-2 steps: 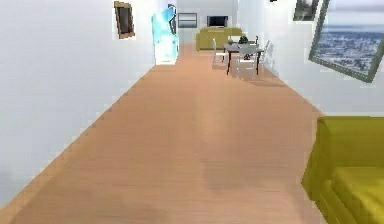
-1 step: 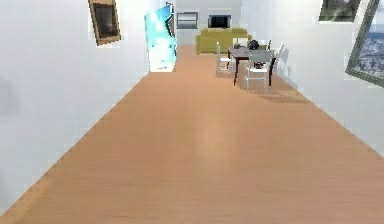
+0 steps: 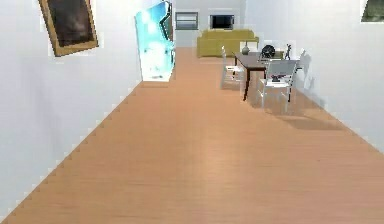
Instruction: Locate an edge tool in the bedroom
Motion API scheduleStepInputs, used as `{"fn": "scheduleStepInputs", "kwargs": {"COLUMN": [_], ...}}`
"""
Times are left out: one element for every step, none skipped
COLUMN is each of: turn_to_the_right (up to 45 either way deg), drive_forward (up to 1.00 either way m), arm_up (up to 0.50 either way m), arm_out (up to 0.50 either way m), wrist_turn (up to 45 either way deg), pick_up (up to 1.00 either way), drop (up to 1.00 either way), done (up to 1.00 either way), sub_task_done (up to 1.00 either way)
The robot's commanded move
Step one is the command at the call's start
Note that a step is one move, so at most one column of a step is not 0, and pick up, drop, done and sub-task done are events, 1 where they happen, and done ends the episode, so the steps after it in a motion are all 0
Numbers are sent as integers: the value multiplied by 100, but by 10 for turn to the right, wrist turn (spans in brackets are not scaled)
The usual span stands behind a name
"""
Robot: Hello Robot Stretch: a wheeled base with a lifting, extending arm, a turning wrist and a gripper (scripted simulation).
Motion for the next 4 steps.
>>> {"fn": "scheduleStepInputs", "kwargs": {"turn_to_the_right": [0,0,0,0], "drive_forward": [100,100,100,100], "arm_up": [0,0,0,0], "arm_out": [0,0,0,0], "wrist_turn": [0,0,0,0], "pick_up": [0,0,0,0], "drop": [0,0,0,0], "done": [0,0,0,0], "sub_task_done": [0,0,0,0]}}
